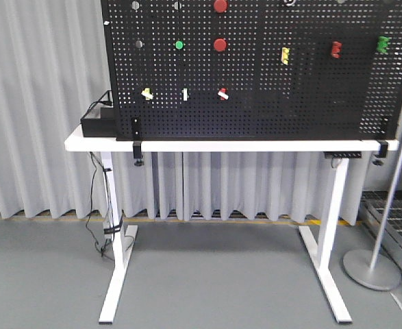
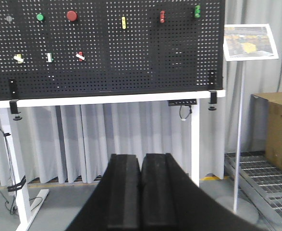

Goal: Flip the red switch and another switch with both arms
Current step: 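Continue driving close to the pegboard until the switches fill the view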

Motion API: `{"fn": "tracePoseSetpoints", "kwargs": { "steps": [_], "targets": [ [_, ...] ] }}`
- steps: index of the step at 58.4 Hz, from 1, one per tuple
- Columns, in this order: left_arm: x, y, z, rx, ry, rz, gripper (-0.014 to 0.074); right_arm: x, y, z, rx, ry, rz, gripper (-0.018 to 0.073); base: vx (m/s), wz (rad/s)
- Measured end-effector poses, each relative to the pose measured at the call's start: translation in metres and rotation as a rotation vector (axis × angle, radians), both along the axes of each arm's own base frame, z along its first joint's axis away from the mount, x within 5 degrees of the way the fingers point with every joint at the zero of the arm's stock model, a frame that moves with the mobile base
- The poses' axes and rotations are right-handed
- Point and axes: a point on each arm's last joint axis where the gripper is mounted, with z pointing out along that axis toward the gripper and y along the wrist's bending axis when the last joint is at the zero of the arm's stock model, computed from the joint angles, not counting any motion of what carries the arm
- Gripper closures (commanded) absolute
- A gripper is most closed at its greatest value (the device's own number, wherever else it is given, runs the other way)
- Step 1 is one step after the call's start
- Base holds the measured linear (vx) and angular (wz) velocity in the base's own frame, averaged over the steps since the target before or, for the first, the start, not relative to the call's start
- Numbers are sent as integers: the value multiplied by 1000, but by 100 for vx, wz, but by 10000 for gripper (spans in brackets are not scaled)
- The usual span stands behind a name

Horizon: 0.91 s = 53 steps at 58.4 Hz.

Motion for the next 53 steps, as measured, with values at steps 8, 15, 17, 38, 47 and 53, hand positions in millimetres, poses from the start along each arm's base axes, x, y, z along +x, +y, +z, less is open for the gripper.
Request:
{"fn": "tracePoseSetpoints", "kwargs": {
  "steps": [8,15,17,38,47,53],
  "targets": [
    [0,0,0,0,0,0,594,0,0,0,0,-1,0,566,47,3],
    [0,0,0,0,0,0,594,0,0,0,0,-1,0,566,50,3],
    [0,0,0,0,0,0,594,0,0,0,0,-1,0,566,51,3],
    [0,0,0,0,0,0,594,0,0,0,0,0,0,566,51,3],
    [0,0,0,0,0,0,594,0,0,0,0,0,0,566,49,2],
    [0,0,0,0,0,0,594,0,0,0,0,0,0,566,47,-1]
  ]
}}
